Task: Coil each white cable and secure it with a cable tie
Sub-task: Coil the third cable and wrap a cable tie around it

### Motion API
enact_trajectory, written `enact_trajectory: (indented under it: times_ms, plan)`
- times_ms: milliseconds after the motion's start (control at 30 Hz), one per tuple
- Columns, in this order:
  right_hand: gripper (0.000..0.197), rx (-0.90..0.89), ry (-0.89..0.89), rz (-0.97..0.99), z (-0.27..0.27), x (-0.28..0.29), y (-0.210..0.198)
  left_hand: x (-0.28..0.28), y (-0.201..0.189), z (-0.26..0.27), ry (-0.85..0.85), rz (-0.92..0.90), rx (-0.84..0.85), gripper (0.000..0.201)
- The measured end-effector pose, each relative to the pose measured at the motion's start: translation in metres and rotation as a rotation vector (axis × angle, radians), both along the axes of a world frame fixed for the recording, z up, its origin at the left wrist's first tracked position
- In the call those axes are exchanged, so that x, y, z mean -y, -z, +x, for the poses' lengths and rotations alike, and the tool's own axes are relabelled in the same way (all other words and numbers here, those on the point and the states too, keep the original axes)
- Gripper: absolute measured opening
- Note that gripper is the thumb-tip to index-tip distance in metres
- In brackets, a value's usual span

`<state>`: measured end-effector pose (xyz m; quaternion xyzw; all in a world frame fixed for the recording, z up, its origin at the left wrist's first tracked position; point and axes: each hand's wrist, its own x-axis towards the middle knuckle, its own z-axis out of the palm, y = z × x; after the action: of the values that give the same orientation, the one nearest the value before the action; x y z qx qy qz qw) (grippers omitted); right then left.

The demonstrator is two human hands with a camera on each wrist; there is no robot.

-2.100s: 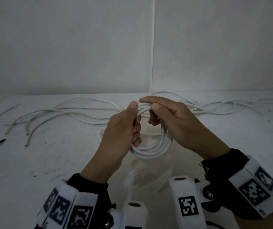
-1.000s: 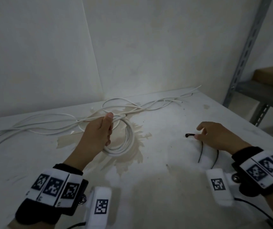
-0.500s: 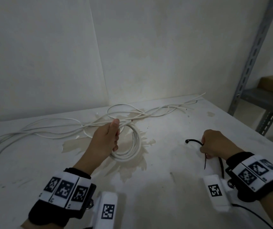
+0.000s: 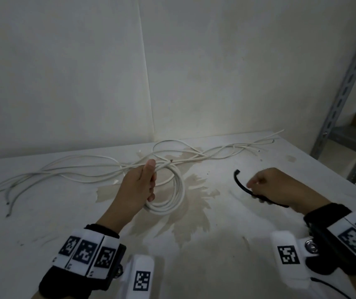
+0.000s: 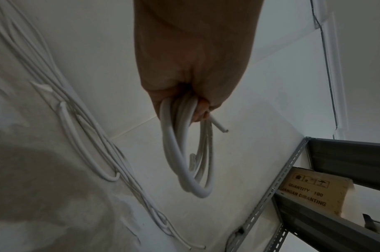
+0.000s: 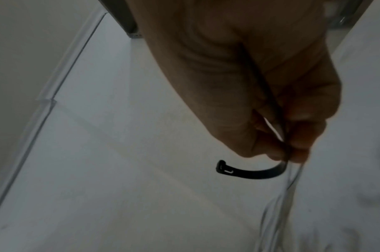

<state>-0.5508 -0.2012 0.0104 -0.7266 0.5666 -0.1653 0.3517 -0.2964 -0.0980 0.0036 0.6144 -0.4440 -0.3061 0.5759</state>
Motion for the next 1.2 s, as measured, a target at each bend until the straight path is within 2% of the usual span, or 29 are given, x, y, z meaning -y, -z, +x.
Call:
enact_trajectory:
  times_ms: [233,333,467,600,733,800,900,967,1067,1133,1200]
  plan:
    - [0.011,0.385,-0.241,-0.075,0.084,-0.053,-0.023,-0.007,0.0,0.014,-0.077,-0.062,0.039,0.041]
    - [0.012,0.351,-0.316,-0.066,0.113,-0.068,-0.02,-0.012,0.0,0.021,-0.127,-0.096,0.104,0.042]
    - [0.017,0.325,-0.247,-0.051,0.14,-0.068,-0.011,-0.017,0.003,0.025,-0.188,-0.142,0.191,0.042]
    - [0.027,0.397,-0.188,-0.052,0.155,-0.062,-0.01,-0.019,0.011,0.031,-0.237,-0.182,0.323,0.042]
    - [0.029,0.497,-0.168,-0.105,0.168,-0.065,-0.014,-0.02,0.017,0.026,-0.202,-0.167,0.396,0.038]
    - [0.03,0.572,-0.191,-0.098,0.17,-0.068,-0.015,-0.021,0.017,0.024,-0.175,-0.158,0.345,0.036]
    - [0.03,0.628,-0.24,-0.07,0.166,-0.073,-0.012,-0.022,0.012,0.025,-0.148,-0.163,0.167,0.027]
    - [0.029,0.645,-0.25,-0.046,0.163,-0.076,-0.011,-0.023,0.008,0.027,-0.125,-0.182,0.143,0.021]
    - [0.023,0.7,-0.285,-0.018,0.16,-0.077,-0.009,-0.024,0.006,0.028,-0.101,-0.189,0.11,0.026]
    - [0.013,0.72,-0.38,-0.001,0.158,-0.076,-0.007,-0.023,0.005,0.03,-0.103,-0.17,0.036,0.028]
    - [0.022,0.677,-0.514,-0.003,0.154,-0.077,-0.005,-0.023,0.003,0.031,-0.12,-0.162,-0.007,0.028]
